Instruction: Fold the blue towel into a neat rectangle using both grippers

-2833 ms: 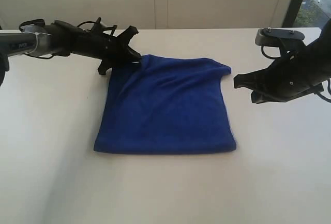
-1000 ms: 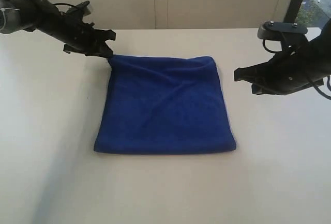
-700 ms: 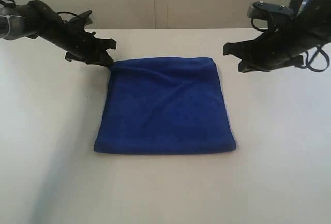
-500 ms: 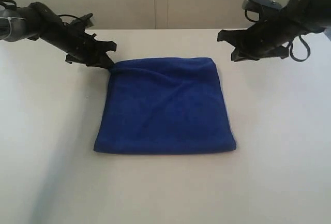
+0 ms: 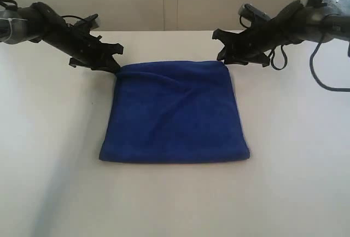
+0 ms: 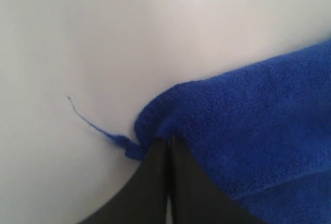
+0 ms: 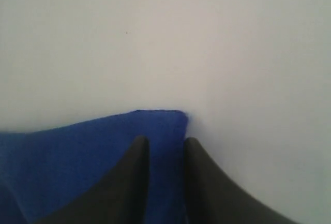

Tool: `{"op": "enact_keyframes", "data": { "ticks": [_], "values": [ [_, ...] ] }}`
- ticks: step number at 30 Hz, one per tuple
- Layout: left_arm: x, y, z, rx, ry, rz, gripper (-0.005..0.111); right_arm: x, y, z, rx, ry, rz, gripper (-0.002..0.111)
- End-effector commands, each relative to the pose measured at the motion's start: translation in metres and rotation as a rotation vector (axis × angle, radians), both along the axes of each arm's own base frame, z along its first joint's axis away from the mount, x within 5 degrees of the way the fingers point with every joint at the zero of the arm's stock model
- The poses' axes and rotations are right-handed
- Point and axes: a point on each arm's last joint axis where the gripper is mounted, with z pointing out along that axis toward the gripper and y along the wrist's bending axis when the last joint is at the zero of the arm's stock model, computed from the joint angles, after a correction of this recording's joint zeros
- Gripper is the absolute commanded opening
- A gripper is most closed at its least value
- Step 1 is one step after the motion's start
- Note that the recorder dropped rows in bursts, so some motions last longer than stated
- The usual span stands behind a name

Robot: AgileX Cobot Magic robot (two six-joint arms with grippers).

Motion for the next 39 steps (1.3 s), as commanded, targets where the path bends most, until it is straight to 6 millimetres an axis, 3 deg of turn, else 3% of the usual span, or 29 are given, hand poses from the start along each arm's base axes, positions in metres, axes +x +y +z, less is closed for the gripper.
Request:
{"op": "enact_keyframes", "data": {
  "ticks": [1, 6, 9, 18, 21, 25, 35, 39],
  "values": [
    [-0.002, -0.002, 0.001, -0.009, 0.012, -0.015, 0.0, 0.005, -0.004, -0.001, -0.012, -0.029, -0.013, 0.024],
    [-0.001, -0.002, 0.001, -0.008, 0.009, -0.012, 0.0, 0.006, -0.005, -0.003, -0.021, -0.033, -0.019, 0.024],
    [-0.001, -0.002, 0.001, -0.008, 0.006, -0.01, 0.0, 0.006, -0.006, -0.017, -0.031, -0.013, -0.017, 0.023],
    [-0.001, -0.002, 0.001, -0.008, 0.005, -0.009, 0.0, 0.008, -0.009, -0.031, -0.148, -0.072, 0.072, 0.023],
    [-0.001, -0.002, 0.001, -0.008, 0.005, -0.009, 0.0, 0.009, -0.009, -0.028, -0.148, -0.078, 0.072, 0.023],
    [-0.001, -0.002, 0.001, -0.007, 0.002, -0.009, 0.0, 0.009, -0.008, -0.002, -0.13, -0.12, 0.066, 0.023],
    [-0.001, -0.002, 0.001, -0.009, 0.004, -0.007, 0.0, 0.009, 0.006, -0.024, -0.121, -0.086, 0.085, 0.027],
    [0.0, -0.002, 0.001, -0.009, 0.003, -0.006, 0.0, 0.01, 0.006, -0.022, -0.135, -0.099, 0.088, 0.012]
  ]
}}
